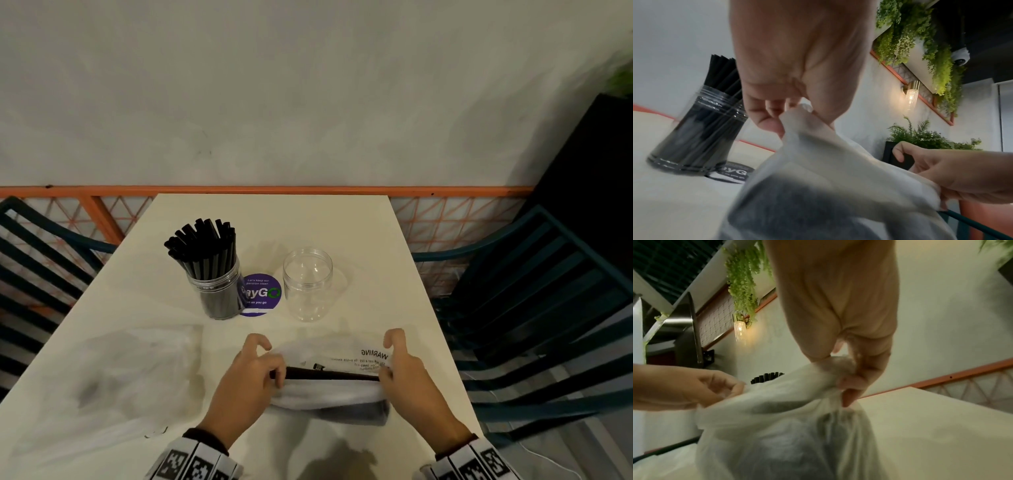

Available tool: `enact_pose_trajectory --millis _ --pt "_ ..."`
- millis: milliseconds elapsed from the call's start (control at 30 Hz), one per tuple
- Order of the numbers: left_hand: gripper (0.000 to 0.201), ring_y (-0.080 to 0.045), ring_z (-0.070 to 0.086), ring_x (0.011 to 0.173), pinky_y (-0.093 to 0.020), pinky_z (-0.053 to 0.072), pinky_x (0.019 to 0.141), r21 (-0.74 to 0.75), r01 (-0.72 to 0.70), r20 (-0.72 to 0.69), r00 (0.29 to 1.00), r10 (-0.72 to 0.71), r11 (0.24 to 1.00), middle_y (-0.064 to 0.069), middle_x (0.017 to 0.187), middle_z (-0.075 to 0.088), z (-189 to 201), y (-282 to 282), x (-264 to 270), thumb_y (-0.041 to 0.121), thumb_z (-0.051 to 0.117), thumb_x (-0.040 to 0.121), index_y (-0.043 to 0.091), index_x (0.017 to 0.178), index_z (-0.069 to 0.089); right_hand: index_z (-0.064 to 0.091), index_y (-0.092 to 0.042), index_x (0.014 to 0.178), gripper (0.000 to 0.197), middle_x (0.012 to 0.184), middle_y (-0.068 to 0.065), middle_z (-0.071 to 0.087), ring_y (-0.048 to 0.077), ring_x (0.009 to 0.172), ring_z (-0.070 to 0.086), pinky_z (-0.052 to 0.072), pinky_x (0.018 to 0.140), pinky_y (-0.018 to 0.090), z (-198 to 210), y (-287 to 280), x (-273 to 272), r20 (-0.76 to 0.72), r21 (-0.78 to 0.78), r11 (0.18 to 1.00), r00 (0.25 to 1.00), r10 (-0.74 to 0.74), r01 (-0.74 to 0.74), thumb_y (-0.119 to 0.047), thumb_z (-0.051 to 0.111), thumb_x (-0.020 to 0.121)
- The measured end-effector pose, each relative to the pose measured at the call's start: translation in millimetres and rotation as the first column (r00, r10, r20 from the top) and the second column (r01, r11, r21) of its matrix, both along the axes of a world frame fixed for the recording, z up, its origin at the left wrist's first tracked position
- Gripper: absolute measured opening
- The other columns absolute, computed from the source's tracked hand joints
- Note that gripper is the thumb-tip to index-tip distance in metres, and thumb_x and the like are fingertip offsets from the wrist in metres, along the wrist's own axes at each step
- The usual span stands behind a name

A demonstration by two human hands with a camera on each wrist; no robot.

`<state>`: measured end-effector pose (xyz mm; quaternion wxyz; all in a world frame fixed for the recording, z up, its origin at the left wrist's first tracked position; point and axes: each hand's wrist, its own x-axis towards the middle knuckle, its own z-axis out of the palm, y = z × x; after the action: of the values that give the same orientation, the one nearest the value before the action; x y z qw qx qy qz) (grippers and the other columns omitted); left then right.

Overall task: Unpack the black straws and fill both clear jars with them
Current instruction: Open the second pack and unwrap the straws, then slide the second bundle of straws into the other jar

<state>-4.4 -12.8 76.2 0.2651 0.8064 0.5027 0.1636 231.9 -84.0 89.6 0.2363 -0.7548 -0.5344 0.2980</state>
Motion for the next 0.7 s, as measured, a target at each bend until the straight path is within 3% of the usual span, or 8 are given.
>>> enact_pose_trajectory --millis 67,133,200,267,367,533,633,700 --pt "0.035 -0.017 0.052 0.088 -0.022 0.043 0.073 -0.049 -0.025 -0.027 0.999 0.024 0.998 0.006 0.106 0.037 2 6 -8 0.005 0.047 0.079 0.034 0.081 0.067 0.033 -0.027 0.091 0.017 0.093 -0.001 0.054 0.011 0.081 0.057 0.047 0.06 0.012 6 -3 4 0.031 -0.029 0.989 0.989 0.143 -0.142 -0.011 0.033 0.096" --pt "0.039 -0.019 0.052 0.095 -0.026 0.045 0.082 -0.105 -0.086 -0.073 0.994 0.079 0.991 0.005 0.104 0.038 8 9 -14 0.024 0.043 0.075 0.038 0.102 0.067 0.051 -0.024 0.091 0.024 0.094 -0.003 0.05 0.014 0.088 0.053 0.039 0.063 0.006 11 -6 7 0.075 -0.094 0.954 0.954 0.292 -0.284 -0.009 0.033 0.096" --pt "0.047 -0.019 0.054 0.095 -0.024 0.044 0.082 -0.145 -0.121 -0.054 0.992 0.115 0.982 0.001 0.105 0.038 11 10 -17 0.029 0.04 0.067 0.037 0.108 0.064 0.061 -0.028 0.111 0.037 0.097 -0.009 0.046 0.01 0.093 0.048 0.036 0.069 0.002 13 -6 11 0.073 -0.134 0.934 0.937 0.342 -0.33 -0.008 0.034 0.096" --pt "0.046 -0.016 0.053 0.095 -0.018 0.041 0.081 -0.201 -0.077 -0.038 0.997 0.071 0.977 -0.001 0.108 0.038 12 10 -18 0.026 0.047 0.071 0.034 0.116 0.058 0.053 -0.033 0.126 0.041 0.093 -0.018 0.041 0.002 0.087 0.045 0.036 0.068 0.002 11 -4 13 0.08 -0.138 0.934 0.937 0.341 -0.328 -0.011 0.034 0.097" --pt "0.054 -0.011 0.05 0.098 -0.006 0.037 0.076 -0.325 0.027 -0.009 0.999 -0.032 0.945 0.0 0.11 0.038 13 9 -17 0.012 0.055 0.078 0.03 0.128 0.044 0.04 -0.04 0.134 0.043 0.098 -0.008 0.034 0.007 0.09 0.039 0.037 0.073 0.011 7 -2 10 0.176 -0.152 0.924 0.911 0.374 -0.35 -0.019 0.038 0.097" --pt "0.058 -0.011 0.051 0.095 -0.003 0.039 0.07 -0.292 0.059 -0.002 0.998 -0.062 0.955 0.004 0.106 0.038 19 6 -16 0.009 0.053 0.076 0.03 0.129 0.039 0.052 -0.036 0.123 0.041 0.115 0.002 0.035 0.02 0.106 0.032 0.028 0.083 0.025 19 6 -13 0.494 -0.036 0.928 0.801 0.338 -0.37 -0.026 0.056 0.083" --pt "0.055 -0.007 0.051 0.096 0.001 0.037 0.074 -0.232 0.063 0.073 0.996 -0.047 0.971 0.007 0.108 0.039 25 5 -13 0.005 0.052 0.076 0.033 0.122 0.043 0.062 -0.026 0.112 0.032 0.108 0.003 0.049 0.024 0.103 0.044 0.036 0.087 0.032 29 17 -41 0.418 0.147 0.856 0.816 0.401 -0.496 -0.022 0.059 0.081" --pt "0.055 -0.001 0.049 0.097 0.003 0.034 0.078 -0.184 0.085 0.128 0.99 -0.062 0.979 0.017 0.108 0.038 31 2 -7 0.002 0.05 0.074 0.038 0.116 0.042 0.06 -0.019 0.114 0.031 0.109 0.005 0.056 0.023 0.104 0.05 0.04 0.089 0.033 29 26 -63 0.329 0.117 0.817 0.798 0.504 -0.564 -0.016 0.055 0.083"
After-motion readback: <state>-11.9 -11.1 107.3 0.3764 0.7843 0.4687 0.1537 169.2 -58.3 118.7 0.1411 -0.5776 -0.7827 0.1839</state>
